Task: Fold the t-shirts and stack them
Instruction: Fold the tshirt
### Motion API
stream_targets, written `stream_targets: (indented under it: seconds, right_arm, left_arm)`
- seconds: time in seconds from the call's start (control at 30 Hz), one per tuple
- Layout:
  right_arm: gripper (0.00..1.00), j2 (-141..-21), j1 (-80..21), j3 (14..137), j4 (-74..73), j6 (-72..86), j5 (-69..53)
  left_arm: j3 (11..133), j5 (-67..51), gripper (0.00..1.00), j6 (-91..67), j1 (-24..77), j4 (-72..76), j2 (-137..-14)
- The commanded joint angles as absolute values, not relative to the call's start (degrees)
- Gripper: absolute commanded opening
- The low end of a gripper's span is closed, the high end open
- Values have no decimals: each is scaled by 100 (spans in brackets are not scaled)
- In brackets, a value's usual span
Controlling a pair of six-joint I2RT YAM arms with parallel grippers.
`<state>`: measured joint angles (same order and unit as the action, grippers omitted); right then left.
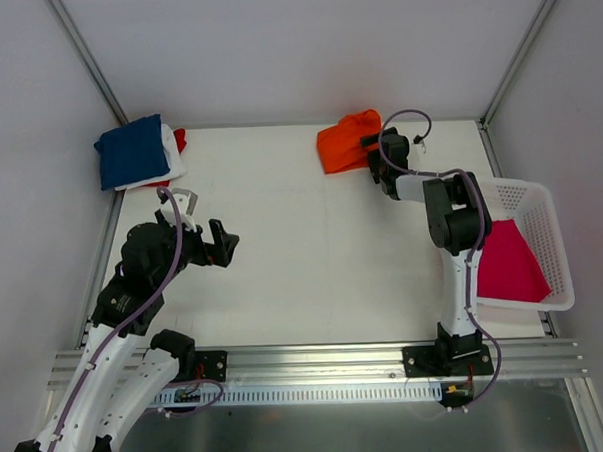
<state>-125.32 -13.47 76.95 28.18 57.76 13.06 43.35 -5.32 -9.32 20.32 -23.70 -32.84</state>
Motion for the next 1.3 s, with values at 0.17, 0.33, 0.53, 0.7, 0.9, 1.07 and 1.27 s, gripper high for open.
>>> stream_targets:
  seconds: [0.17,0.33,0.53,0.7,0.9,1.07,1.27]
  right_arm:
    - [99,-13271,-1301,8507,2698,5959,1195]
    - [99,-13464,-1292,8718,2724,5942,1160]
    - [36,-13693,-1160,8815,3225,5897,836]
    - [0,-13957,-1064,9009,3400,5933,650]
    - [0,-14062,-985,9044,3744,5906,484]
    - [0,-13791,-993,8930,3937,5836,203]
    - [0,-13149,-1238,8596,3920,5818,-307]
  left_arm:
    - [4430,-343,99,-817,2101,-2417,-3357]
    - [4430,-325,99,-817,2092,-2417,-3366]
    - [4421,-325,99,-826,2092,-2435,-3340]
    - [4421,-325,99,-826,2101,-2435,-3331]
    - [4430,-334,99,-817,2101,-2452,-3393]
    - [4447,-334,99,-835,2101,-2443,-3384]
    - [4474,-325,99,-861,2083,-2452,-3366]
